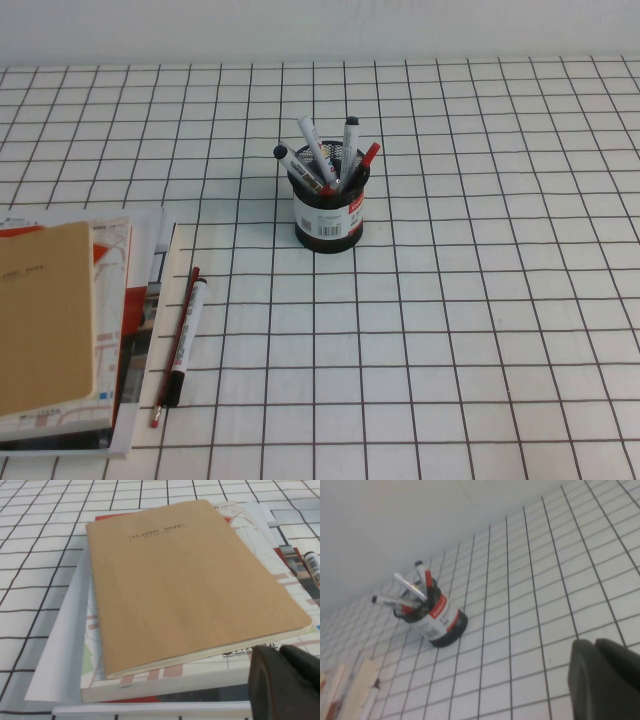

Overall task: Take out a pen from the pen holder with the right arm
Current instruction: 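Take a marker out of the pen holder and lay it on the table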

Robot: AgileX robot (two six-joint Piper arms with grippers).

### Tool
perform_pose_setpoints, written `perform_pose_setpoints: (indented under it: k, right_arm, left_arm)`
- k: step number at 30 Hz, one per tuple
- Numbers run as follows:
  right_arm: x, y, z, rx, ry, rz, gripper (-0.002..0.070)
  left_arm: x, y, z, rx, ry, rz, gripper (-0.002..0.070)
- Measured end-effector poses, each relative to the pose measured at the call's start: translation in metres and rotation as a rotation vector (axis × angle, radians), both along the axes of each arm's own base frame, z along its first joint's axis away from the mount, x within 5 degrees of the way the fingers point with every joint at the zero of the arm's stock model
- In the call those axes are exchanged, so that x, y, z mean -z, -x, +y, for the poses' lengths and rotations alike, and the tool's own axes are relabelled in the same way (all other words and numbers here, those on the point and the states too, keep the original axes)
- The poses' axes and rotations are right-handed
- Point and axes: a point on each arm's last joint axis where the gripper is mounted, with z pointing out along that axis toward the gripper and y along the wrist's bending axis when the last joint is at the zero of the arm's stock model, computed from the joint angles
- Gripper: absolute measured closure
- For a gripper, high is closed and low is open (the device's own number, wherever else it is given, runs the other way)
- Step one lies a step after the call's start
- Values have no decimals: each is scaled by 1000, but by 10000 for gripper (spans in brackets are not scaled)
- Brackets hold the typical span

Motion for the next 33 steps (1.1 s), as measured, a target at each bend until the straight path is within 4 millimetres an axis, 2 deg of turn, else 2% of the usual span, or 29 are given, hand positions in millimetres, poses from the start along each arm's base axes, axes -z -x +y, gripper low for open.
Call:
perform_pose_setpoints:
  k: [7,12,18,23,28,30,33]
  right_arm:
    - [-31,-38,7,-102,197,206,692]
    - [-39,-69,10,-147,294,272,692]
    - [-41,-101,19,-198,320,327,692]
    - [-45,-128,52,-292,350,265,692]
    - [-45,-147,102,-361,370,116,686]
    - [-41,-150,122,-371,377,50,666]
    - [-33,-156,144,-340,381,-56,598]
  left_arm:
    - [0,0,0,0,0,0,679]
    - [0,0,0,0,0,0,679]
    - [0,0,0,0,0,0,679]
    - [0,0,0,0,0,0,679]
    - [0,0,0,0,0,0,679]
    - [0,0,0,0,0,0,679]
    - [0,0,0,0,0,0,679]
